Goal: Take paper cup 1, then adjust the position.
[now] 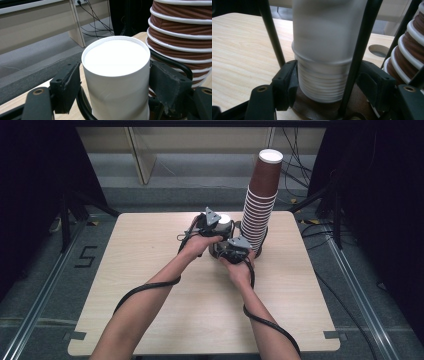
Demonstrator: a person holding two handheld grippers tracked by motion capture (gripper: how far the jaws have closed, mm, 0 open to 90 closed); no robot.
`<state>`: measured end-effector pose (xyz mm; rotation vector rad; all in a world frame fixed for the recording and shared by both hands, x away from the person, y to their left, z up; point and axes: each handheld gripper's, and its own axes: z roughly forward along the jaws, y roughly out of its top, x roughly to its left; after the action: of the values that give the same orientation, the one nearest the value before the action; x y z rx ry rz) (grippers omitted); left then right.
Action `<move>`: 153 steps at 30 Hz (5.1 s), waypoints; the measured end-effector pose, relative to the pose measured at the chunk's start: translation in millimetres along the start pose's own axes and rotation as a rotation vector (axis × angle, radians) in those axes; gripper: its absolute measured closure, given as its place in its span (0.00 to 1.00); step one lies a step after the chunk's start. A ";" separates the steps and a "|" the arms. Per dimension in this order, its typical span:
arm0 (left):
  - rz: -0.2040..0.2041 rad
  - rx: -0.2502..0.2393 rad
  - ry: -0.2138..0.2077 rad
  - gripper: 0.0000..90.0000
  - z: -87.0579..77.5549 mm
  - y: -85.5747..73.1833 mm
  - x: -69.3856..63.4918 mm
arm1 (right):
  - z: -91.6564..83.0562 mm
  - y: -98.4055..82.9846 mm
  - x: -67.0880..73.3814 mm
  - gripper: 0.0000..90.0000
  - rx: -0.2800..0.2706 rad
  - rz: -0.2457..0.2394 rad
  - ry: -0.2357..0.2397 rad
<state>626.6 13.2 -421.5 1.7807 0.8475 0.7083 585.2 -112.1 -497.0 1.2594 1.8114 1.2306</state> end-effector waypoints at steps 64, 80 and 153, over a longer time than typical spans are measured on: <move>-0.037 -0.214 0.002 0.37 -35.3 57.8 -8.3 | -33.3 0.0 -0.4 0.35 -0.045 -0.052 0.017; -0.015 -0.241 0.001 0.37 -63.5 61.1 -4.3 | -58.7 4.5 -2.0 0.32 -0.041 -0.093 0.047; 0.002 -0.112 -0.290 0.37 -168.1 -64.6 -97.2 | -172.4 -38.4 43.0 0.20 -0.072 -0.211 0.310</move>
<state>424.2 40.3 -434.8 1.7313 0.6000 0.4737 408.0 -136.3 -464.8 0.8479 2.0362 1.4149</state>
